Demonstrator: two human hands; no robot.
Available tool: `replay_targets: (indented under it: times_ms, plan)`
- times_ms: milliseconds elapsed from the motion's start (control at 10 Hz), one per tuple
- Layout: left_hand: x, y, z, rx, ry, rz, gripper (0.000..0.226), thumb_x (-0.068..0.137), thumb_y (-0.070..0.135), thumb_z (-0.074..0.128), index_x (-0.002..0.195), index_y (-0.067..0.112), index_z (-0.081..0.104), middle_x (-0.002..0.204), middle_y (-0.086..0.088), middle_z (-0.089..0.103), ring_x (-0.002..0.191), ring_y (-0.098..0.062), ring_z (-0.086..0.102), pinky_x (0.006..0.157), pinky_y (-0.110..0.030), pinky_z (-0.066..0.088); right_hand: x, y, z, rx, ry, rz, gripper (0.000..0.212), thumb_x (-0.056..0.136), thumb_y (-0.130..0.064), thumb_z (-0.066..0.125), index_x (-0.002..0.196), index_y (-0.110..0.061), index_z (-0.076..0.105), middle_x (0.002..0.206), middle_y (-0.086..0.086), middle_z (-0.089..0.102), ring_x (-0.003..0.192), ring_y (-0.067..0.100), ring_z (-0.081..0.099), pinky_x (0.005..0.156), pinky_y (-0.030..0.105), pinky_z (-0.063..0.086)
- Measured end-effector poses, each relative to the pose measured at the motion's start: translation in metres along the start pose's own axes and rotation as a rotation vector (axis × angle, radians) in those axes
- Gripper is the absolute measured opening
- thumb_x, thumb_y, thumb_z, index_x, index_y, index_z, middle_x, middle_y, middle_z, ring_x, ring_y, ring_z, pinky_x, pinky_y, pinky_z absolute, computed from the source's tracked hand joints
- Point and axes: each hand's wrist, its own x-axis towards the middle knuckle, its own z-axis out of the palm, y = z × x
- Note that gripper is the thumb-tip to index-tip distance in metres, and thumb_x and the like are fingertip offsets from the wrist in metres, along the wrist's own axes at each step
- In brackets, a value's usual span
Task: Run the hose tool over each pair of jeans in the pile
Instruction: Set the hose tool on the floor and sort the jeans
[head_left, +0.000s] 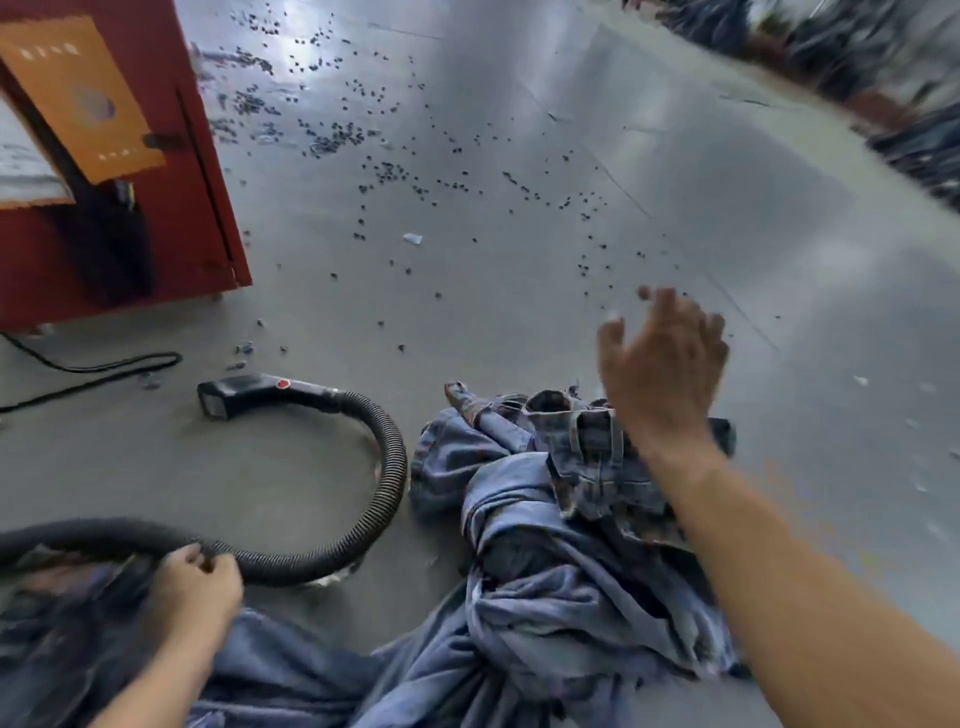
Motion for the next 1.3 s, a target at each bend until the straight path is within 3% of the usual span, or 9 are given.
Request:
replay_targets:
  times_ms: [100, 200, 400, 500, 600, 800, 900, 1100, 1300]
  plan:
    - [-0.062, 0.005, 0.025, 0.070, -0.143, 0.258, 0.023, 0.098, 0.011, 0.060, 0.116, -0.002, 0.068, 0.118, -0.029, 0.068, 0.115, -0.045, 0.061, 0.100, -0.047, 0.046, -0.012, 0.071, -0.001, 0.045, -0.817, 0.636, 0.103, 0.092, -0.074, 0.053, 0.162, -0.009, 0.013, 0.163, 0.022, 0.029, 0.144, 0.041, 0.036, 0.117, 0.051, 0.034]
    - [-0.102, 0.023, 0.032, 0.057, -0.251, 0.453, 0.020, 0.103, 0.012, 0.055, 0.104, -0.001, 0.071, 0.109, -0.025, 0.070, 0.110, -0.040, 0.062, 0.092, -0.042, 0.043, -0.091, 0.071, 0.023, 0.143, -1.098, 0.398, 0.053, 0.106, -0.036, 0.054, 0.149, -0.007, 0.046, 0.150, 0.019, 0.052, 0.131, 0.035, 0.054, 0.102, 0.035, 0.044]
    - [-0.166, 0.096, 0.003, 0.036, -0.128, 0.730, 0.023, 0.104, 0.027, 0.050, 0.095, 0.013, 0.067, 0.103, -0.013, 0.069, 0.104, -0.037, 0.061, 0.085, -0.040, 0.042, -0.211, 0.025, -0.036, 0.193, -0.999, -0.048, 0.046, 0.072, -0.059, 0.064, 0.106, -0.030, 0.055, 0.113, 0.003, 0.064, 0.105, 0.035, 0.065, 0.084, 0.040, 0.049]
    - [-0.211, 0.122, 0.008, 0.264, -0.056, 1.065, 0.060, 0.092, 0.061, 0.045, 0.133, 0.020, 0.060, 0.140, -0.008, 0.058, 0.130, -0.032, 0.049, 0.106, -0.051, 0.042, -0.277, -0.004, -0.044, 0.377, -1.320, -0.093, 0.048, 0.087, -0.052, 0.060, 0.129, -0.030, 0.050, 0.129, 0.018, 0.052, 0.117, 0.042, 0.061, 0.096, 0.040, 0.048]
    - [-0.241, 0.121, 0.030, 0.734, -0.297, 1.196, 0.105, 0.069, 0.095, 0.042, 0.158, 0.056, 0.002, 0.172, -0.001, -0.010, 0.157, -0.036, 0.001, 0.117, -0.066, 0.024, -0.275, 0.014, -0.041, 0.750, -1.988, 0.148, 0.041, 0.110, 0.004, 0.026, 0.142, 0.030, 0.027, 0.152, 0.044, 0.033, 0.143, 0.049, 0.039, 0.090, 0.006, 0.036]
    - [-0.213, -0.025, -0.011, 1.184, -0.349, 0.689, 0.050, 0.087, 0.043, 0.058, 0.135, 0.030, 0.052, 0.140, -0.002, 0.058, 0.125, -0.025, 0.061, 0.099, -0.036, 0.052, -0.203, 0.080, -0.067, 0.881, -1.057, 0.545, 0.021, 0.085, -0.043, 0.063, 0.091, -0.025, 0.070, 0.087, 0.009, 0.074, 0.067, 0.024, 0.071, 0.061, 0.037, 0.056]
    - [-0.189, -0.067, -0.064, 0.995, -0.213, 0.571, 0.050, 0.092, 0.051, 0.056, 0.136, 0.027, 0.058, 0.136, 0.004, 0.063, 0.128, -0.023, 0.059, 0.100, -0.032, 0.050, -0.164, 0.108, -0.039, 0.511, -0.976, 0.687, 0.072, 0.095, -0.057, 0.059, 0.151, -0.016, 0.039, 0.140, 0.016, 0.056, 0.124, 0.033, 0.058, 0.104, 0.047, 0.047]
    - [-0.198, -0.044, -0.105, 1.161, -0.255, 0.275, 0.075, 0.085, 0.063, 0.037, 0.157, 0.044, 0.029, 0.164, -0.001, 0.035, 0.147, -0.025, 0.036, 0.117, -0.041, 0.033, -0.282, 0.043, -0.014, 0.440, -1.307, 0.896, 0.131, 0.088, -0.064, 0.069, 0.150, -0.021, -0.039, 0.167, 0.029, -0.013, 0.156, 0.043, 0.013, 0.117, 0.045, 0.035]
    - [-0.222, 0.066, -0.042, 1.317, -0.090, 0.644, 0.057, 0.094, 0.056, 0.040, 0.144, 0.031, 0.050, 0.144, -0.005, 0.044, 0.135, -0.027, 0.035, 0.108, -0.051, 0.030, -0.294, 0.026, -0.020, 0.213, -0.945, 0.388, 0.037, 0.093, -0.048, 0.048, 0.122, -0.033, 0.063, 0.128, 0.006, 0.052, 0.123, 0.032, 0.051, 0.099, 0.042, 0.042]
